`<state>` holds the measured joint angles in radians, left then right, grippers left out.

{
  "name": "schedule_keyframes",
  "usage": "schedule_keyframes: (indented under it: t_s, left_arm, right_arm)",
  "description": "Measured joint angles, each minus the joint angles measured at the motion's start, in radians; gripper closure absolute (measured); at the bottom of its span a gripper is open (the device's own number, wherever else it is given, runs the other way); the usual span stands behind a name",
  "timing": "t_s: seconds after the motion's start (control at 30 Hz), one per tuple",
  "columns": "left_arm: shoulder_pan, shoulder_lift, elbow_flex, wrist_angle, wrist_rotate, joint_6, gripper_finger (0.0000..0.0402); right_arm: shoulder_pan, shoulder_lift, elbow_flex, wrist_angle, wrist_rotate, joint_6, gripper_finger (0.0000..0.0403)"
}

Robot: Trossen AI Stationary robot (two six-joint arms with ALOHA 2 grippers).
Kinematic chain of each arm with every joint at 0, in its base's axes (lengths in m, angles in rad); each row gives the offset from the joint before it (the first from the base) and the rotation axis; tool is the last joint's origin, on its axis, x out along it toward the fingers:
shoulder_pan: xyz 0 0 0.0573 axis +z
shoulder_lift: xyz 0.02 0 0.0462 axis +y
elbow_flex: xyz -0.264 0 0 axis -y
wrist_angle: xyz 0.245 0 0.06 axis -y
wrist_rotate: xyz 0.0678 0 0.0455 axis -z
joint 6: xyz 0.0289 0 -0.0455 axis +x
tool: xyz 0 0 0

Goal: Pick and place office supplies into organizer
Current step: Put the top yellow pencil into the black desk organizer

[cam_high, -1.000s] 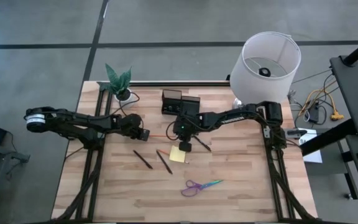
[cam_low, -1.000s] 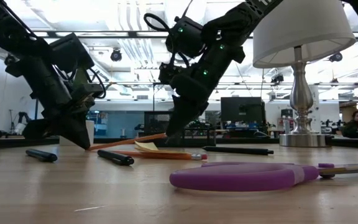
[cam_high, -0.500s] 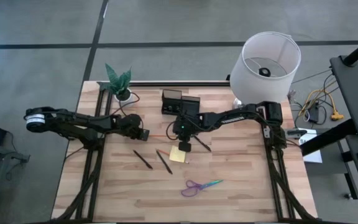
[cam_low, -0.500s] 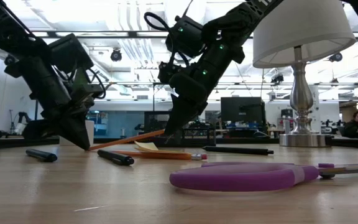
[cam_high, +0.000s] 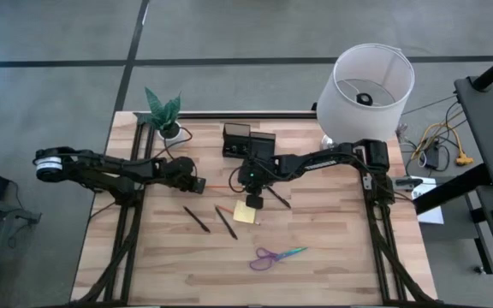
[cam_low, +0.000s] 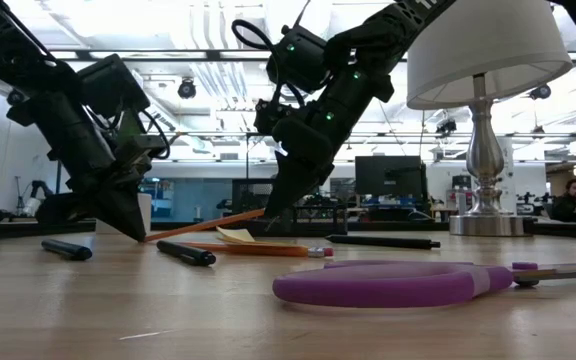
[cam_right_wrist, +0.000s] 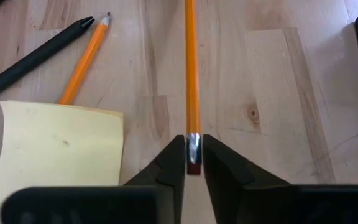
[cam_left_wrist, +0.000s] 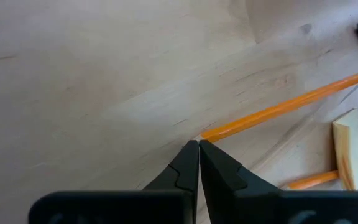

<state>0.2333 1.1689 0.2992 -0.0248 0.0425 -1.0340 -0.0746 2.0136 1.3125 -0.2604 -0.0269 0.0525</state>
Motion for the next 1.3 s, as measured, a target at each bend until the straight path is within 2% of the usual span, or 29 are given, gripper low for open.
schedule_keyframes:
  t_s: [0.13,0.23,0.4,0.57,0.73,0.8,0.9,1.07,1.3]
  left_arm:
    - [0.000,-0.004,0.003,0.027,0.000,-0.001,0.0402]
    - [-0.001,-0.017,0.003,0.043,0.014,0.000,0.0402]
    - [-0.001,-0.098,0.005,0.064,0.053,0.002,0.0402]
    - [-0.001,-0.230,0.009,0.065,0.045,0.049,0.0402]
    - [-0.001,-0.348,0.003,0.030,0.039,0.080,0.0402]
    - [0.000,-0.379,-0.002,0.031,0.035,0.082,0.0402]
    - [0.000,-0.421,-0.019,0.031,0.035,0.082,0.0402]
    - [0.000,-0.463,-0.044,0.029,0.035,0.082,0.0402]
    - [0.000,-0.468,-0.045,0.031,0.035,0.128,0.0402]
  right_arm:
    - [-0.001,0.000,0.000,0.002,0.002,0.000,0.0385]
    - [-0.001,0.000,0.000,0.002,0.012,0.000,0.0386]
    - [0.000,-0.003,0.007,-0.015,0.090,0.000,0.0385]
    - [0.013,-0.029,0.053,-0.064,0.336,-0.050,0.0385]
    - [0.040,-0.064,0.131,-0.149,0.601,-0.226,0.0385]
    - [0.046,-0.064,0.183,-0.219,0.662,-0.307,0.0385]
    - [0.044,-0.064,0.278,-0.392,0.682,-0.367,0.0381]
    - [0.035,-0.064,0.443,-0.664,0.685,-0.368,0.0372]
    - [0.000,-0.064,0.603,-0.816,0.684,-0.515,0.0378]
